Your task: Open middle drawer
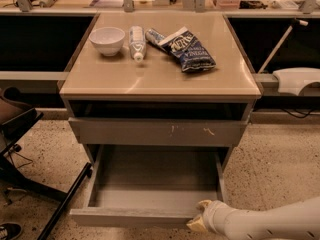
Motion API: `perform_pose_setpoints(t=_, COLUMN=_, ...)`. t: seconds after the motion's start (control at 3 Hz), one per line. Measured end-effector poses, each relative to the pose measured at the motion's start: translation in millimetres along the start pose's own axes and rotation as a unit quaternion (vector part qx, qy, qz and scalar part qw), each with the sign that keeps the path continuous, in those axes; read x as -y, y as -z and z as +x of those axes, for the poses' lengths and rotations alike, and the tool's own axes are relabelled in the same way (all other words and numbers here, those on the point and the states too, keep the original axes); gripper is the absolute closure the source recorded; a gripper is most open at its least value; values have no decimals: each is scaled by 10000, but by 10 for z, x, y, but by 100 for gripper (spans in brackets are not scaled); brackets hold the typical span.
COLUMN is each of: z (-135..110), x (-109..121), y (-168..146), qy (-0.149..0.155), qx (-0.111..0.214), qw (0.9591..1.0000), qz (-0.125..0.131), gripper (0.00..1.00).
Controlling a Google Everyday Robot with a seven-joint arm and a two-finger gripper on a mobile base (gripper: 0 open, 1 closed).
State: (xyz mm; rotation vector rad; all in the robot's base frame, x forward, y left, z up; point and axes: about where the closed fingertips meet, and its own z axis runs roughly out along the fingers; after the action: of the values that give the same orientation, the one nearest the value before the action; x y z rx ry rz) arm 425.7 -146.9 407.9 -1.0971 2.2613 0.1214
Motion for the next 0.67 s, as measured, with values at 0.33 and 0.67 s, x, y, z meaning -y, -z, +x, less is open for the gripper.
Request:
perform_pose_setpoints(t=0.33, z=133, x=-140, y=70, qy=-99, qx=0, qw=9999, qz=102, gripper=81)
perform_pose_setpoints(t=0.67, z=133, x=-140, y=70, qy=-99, qx=0, qw=9999, qz=102, gripper=58)
